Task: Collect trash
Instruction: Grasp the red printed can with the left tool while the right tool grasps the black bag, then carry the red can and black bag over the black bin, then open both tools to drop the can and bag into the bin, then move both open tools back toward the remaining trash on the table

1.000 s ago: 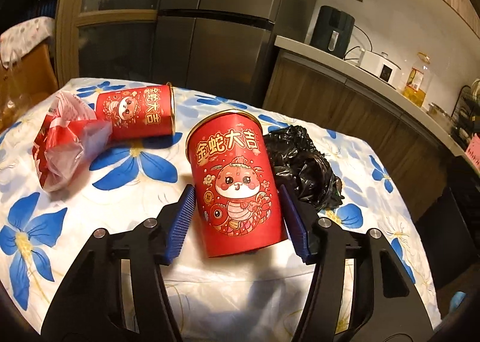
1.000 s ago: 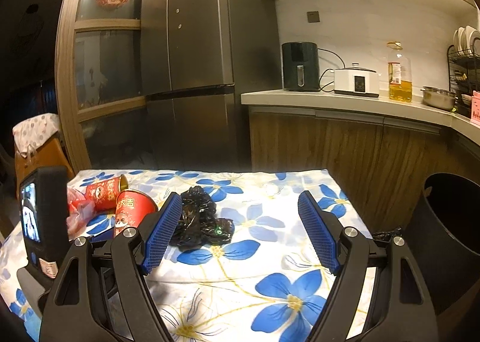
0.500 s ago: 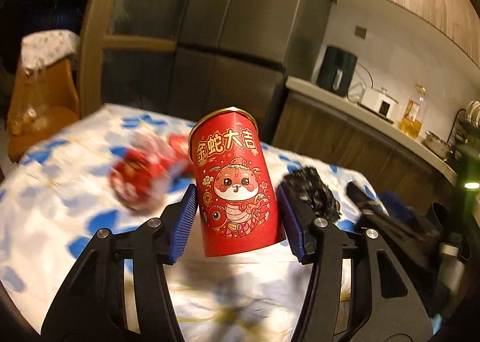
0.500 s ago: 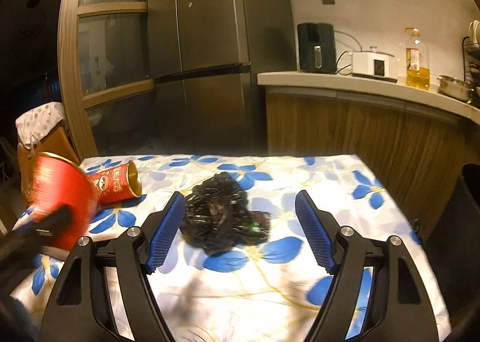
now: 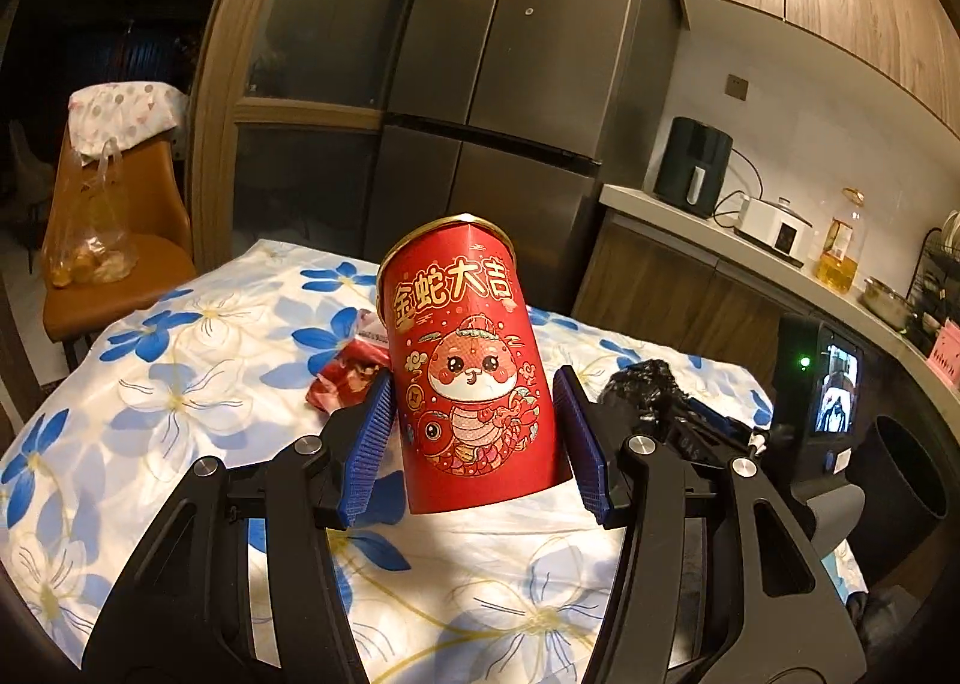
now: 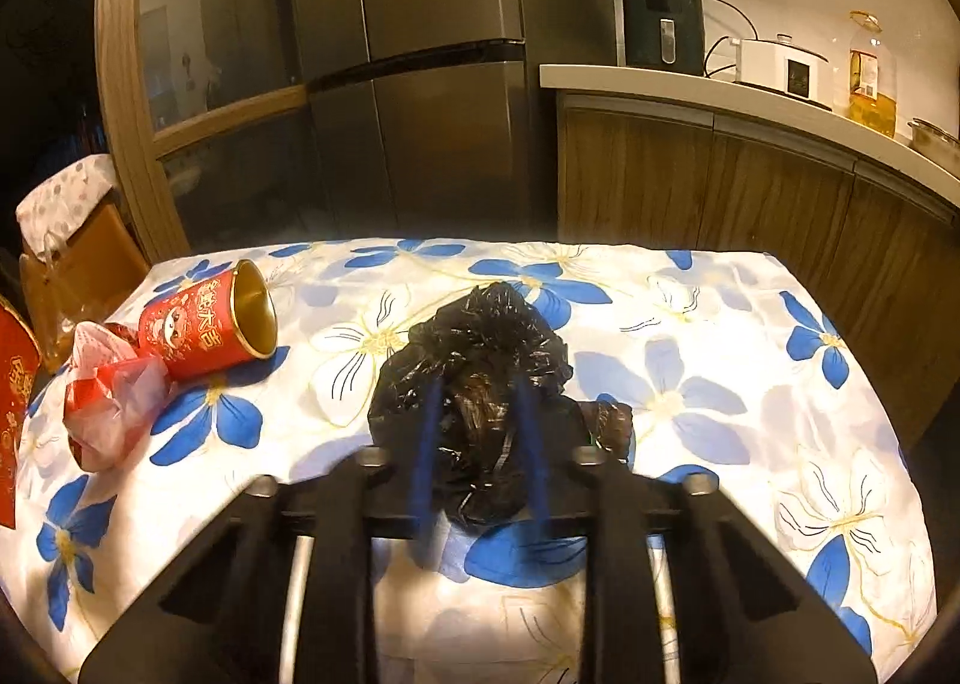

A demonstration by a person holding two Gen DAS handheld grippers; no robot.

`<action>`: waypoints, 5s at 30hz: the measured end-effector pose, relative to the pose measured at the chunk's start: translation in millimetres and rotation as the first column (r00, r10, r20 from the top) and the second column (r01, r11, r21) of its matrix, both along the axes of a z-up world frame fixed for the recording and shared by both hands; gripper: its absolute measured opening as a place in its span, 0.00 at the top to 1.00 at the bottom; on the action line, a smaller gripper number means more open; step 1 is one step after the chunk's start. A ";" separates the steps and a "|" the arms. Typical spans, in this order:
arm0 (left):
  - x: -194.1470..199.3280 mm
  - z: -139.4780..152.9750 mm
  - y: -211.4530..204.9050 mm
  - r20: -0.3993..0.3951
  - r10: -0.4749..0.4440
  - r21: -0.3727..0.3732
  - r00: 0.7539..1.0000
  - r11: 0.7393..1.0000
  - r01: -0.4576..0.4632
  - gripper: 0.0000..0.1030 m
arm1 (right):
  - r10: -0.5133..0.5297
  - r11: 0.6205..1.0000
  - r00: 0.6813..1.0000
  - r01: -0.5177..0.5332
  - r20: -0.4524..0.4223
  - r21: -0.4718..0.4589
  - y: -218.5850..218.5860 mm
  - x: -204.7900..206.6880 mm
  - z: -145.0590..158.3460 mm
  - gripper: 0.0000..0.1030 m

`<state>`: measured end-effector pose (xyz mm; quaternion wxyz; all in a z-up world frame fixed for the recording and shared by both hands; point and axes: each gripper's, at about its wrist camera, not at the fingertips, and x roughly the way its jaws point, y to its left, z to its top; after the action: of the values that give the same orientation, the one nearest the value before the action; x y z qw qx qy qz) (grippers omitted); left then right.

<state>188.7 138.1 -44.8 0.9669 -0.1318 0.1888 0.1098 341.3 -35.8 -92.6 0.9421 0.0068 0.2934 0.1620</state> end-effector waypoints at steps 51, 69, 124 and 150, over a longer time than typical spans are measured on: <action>0.4 39.4 -223.0 0.028 -0.377 0.132 0.926 0.919 0.370 0.49 | -0.303 0.952 0.910 0.279 0.284 0.123 -241.9 -172.1 85.0 0.93; 29.2 54.7 -358.0 0.068 -0.599 0.155 0.798 0.796 0.585 0.49 | -0.493 0.869 0.815 0.475 0.306 0.135 -337.7 -181.2 88.1 0.93; 87.8 19.1 -439.1 0.052 -0.736 0.190 0.675 0.670 0.717 0.46 | -0.527 0.850 0.797 0.500 0.296 0.168 -380.9 -143.5 76.8 0.91; 72.8 22.1 -373.9 0.046 -0.630 0.127 0.775 0.773 0.621 0.11 | -0.549 0.836 0.797 0.521 0.251 0.173 -370.2 -154.2 79.2 0.30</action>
<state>261.6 -235.8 -22.7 0.9611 -0.0151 0.1741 -0.2140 187.1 -406.0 -13.4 0.9805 0.1104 0.1299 -0.0980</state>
